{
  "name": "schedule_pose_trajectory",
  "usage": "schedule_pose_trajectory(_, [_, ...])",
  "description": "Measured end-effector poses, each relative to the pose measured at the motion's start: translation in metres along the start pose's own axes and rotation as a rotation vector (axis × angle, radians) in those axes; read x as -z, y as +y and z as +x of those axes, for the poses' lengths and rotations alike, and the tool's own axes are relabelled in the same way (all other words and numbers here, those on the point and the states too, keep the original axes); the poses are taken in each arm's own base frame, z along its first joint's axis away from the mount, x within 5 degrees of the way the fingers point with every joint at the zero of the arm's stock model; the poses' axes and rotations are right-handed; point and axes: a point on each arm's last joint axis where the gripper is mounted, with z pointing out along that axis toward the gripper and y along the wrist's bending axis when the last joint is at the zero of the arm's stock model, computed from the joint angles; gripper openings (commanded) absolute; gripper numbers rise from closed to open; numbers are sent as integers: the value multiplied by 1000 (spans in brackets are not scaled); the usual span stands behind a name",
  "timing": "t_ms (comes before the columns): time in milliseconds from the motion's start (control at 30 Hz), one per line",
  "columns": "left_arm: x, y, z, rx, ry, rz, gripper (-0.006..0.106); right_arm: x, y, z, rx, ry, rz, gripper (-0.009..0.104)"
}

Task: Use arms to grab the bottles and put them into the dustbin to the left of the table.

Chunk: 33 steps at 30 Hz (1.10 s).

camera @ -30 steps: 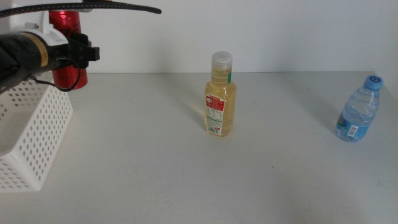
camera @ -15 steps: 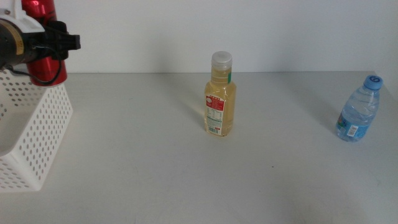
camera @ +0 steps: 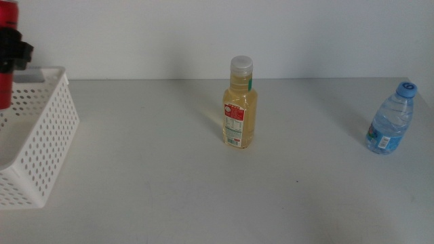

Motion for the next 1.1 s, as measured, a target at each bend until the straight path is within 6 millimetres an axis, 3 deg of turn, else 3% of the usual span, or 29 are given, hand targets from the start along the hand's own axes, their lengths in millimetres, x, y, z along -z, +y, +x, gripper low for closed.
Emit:
schedule_pose_trajectory(167, [2, 31, 1, 36, 29, -47, 5, 0, 0, 0, 0, 0, 0, 73])
schedule_pose_trajectory(267, [-10, 45, 2, 66, 79, -62, 5, 0, 0, 0, 0, 0, 0, 73])
schedule_pose_trajectory(667, [-108, 70, 29, 78, 324, -36, 5, 0, 0, 0, 0, 0, 0, 73])
schedule_pose_trajectory(833, [-140, 80, 45, 96, 390, -29, 5, 0, 0, 0, 0, 0, 0, 73])
schedule_pose_trajectory(1100, [-182, 77, 65, 113, 468, 4, 6, 0, 0, 0, 0, 0, 0, 73])
